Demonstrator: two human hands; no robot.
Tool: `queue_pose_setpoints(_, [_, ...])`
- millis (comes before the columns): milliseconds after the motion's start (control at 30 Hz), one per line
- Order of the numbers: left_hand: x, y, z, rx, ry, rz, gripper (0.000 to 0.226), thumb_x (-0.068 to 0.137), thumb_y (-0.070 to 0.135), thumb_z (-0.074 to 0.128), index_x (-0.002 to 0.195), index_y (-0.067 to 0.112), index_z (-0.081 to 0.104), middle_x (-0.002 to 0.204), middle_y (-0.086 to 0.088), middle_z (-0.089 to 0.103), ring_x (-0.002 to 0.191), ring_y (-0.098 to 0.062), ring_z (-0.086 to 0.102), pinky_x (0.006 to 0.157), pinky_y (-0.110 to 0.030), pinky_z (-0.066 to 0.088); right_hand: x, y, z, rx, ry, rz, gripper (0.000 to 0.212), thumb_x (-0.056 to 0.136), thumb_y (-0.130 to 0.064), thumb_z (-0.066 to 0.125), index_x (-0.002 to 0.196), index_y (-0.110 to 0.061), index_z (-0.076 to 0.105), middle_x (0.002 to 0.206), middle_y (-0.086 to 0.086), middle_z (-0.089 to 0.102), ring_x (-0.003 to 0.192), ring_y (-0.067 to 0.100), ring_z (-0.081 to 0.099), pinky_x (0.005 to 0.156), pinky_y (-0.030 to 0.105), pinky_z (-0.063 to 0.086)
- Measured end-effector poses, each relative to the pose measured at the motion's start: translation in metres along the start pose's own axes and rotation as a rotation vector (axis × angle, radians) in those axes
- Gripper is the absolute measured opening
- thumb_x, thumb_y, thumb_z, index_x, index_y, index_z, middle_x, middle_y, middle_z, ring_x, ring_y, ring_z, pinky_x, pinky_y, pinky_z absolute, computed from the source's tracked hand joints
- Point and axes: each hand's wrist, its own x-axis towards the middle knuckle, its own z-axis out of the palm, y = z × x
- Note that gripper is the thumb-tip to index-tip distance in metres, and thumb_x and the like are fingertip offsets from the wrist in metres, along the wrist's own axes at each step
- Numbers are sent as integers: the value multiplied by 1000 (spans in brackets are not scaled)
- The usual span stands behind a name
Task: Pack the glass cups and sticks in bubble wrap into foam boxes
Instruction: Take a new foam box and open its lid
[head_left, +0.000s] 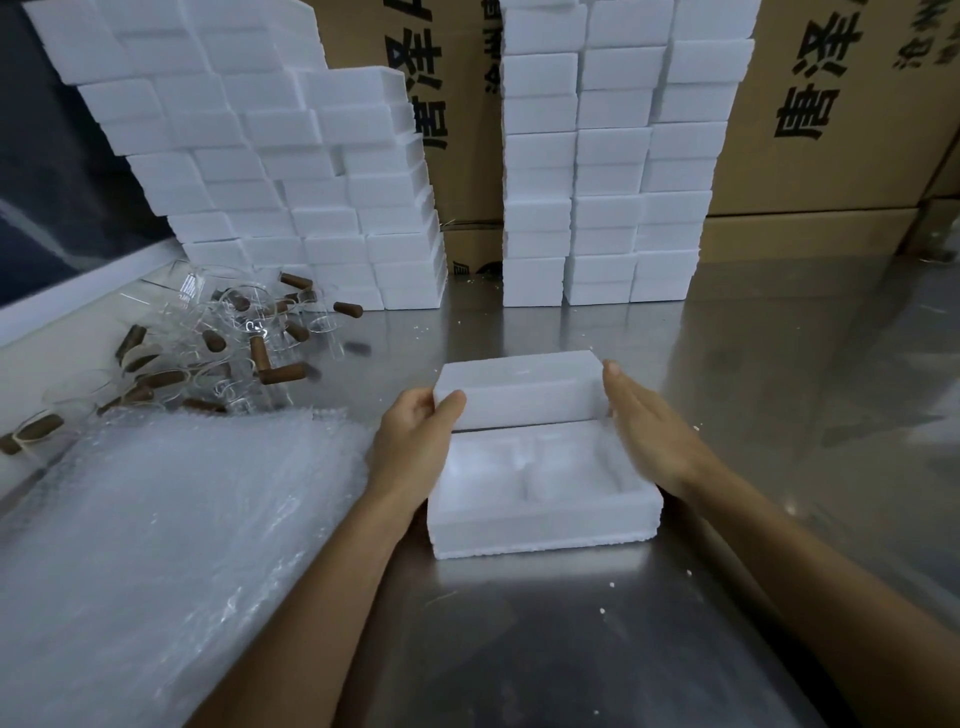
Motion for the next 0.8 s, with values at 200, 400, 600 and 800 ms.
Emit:
queue_pose_setpoints(200, [-3,-3,5,148,156,64,25,86,34,71,73,15,62,66,7,60,63,-10,56,57,-24,40,5,-4,2,-179,173,72,37,98,-47,44,76,-20,55,73,-10,60,71,18,56,64,33,39])
queue_pose_setpoints(400, [3,1,-1,279,176,131,16,88,30,68,100,27,58,81,17,63,77,-9,64,71,-30,52,2,-3,11,-82,211,103,23,94,-43,54,104,-24,60,90,-12,68,81,13,63,73,32,47])
queue_pose_setpoints(600, [12,0,-16,297,161,179,10,89,27,70,85,26,78,72,24,67,74,0,63,65,-16,46,-1,-16,29,-86,210,58,37,98,-39,49,133,-30,53,97,0,73,85,22,65,89,44,53])
queue_pose_setpoints(800, [14,-1,-25,200,166,136,18,87,29,72,70,33,70,71,21,69,71,3,62,53,-4,40,8,-26,38,-88,130,65,38,101,-34,47,139,-27,52,128,4,64,111,28,62,99,47,50])
